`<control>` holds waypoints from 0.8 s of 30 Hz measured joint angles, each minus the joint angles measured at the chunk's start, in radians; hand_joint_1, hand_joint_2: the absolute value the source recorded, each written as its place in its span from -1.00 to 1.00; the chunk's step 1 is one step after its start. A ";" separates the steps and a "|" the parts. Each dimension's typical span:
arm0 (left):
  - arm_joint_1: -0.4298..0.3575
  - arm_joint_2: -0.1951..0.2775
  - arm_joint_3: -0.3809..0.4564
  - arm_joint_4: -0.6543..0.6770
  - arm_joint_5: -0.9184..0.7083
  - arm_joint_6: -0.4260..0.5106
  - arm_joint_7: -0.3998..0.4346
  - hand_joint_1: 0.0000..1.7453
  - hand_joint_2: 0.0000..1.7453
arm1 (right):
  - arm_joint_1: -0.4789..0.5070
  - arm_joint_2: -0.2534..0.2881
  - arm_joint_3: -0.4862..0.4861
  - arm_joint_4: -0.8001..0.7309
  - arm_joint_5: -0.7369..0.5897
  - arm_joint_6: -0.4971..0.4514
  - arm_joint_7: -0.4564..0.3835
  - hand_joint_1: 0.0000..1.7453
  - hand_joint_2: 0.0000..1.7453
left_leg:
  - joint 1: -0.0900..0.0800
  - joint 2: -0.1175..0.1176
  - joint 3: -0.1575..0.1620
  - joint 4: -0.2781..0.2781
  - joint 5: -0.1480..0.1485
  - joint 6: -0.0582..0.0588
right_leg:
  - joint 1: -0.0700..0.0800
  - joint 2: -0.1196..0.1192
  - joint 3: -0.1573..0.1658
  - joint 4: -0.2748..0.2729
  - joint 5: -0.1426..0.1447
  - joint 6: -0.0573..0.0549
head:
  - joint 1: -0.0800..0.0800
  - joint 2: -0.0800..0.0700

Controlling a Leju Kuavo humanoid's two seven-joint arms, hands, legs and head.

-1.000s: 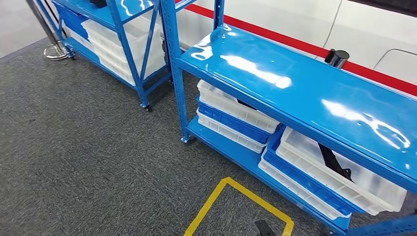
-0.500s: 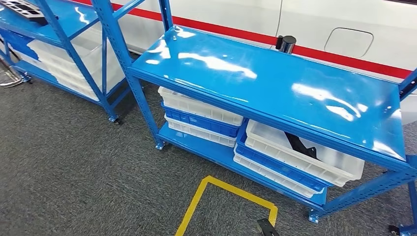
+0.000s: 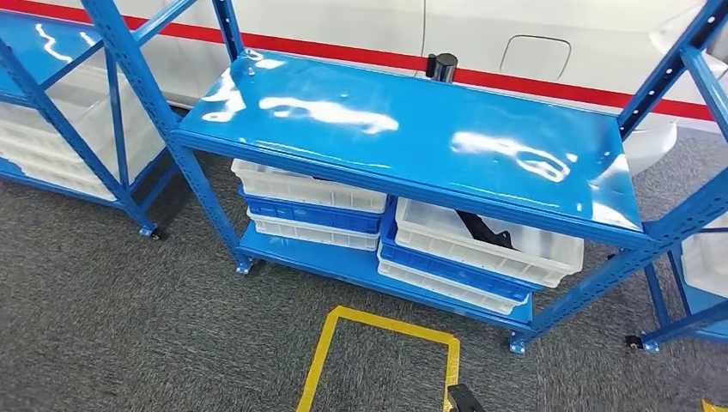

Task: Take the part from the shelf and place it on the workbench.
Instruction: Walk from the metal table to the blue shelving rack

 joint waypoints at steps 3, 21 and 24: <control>0.000 0.000 0.000 0.000 -0.002 0.002 -0.003 -1.00 -1.00 | 0.004 -0.002 0.000 0.000 0.000 0.000 -0.002 -1.00 -1.00 | 0.003 0.035 0.007 0.001 -0.008 -0.008 | -0.007 -0.028 0.058 -0.110 0.052 0.029 | 0.000 0.000; -0.005 0.006 -0.010 0.000 -0.003 0.015 -0.016 -1.00 -1.00 | -0.002 -0.006 -0.001 0.000 0.019 -0.011 -0.033 -1.00 -1.00 | 0.004 -0.059 -0.018 0.037 -0.013 -0.041 | 0.002 0.068 0.151 -0.270 0.111 -0.022 | -0.007 0.000; -0.008 0.006 -0.011 0.000 -0.004 0.019 -0.015 -1.00 -1.00 | -0.001 -0.007 0.000 0.000 0.025 -0.018 -0.034 -1.00 -1.00 | -0.001 -0.059 -0.015 0.013 -0.008 -0.026 | 0.003 0.071 0.147 -0.273 0.112 -0.004 | -0.007 0.000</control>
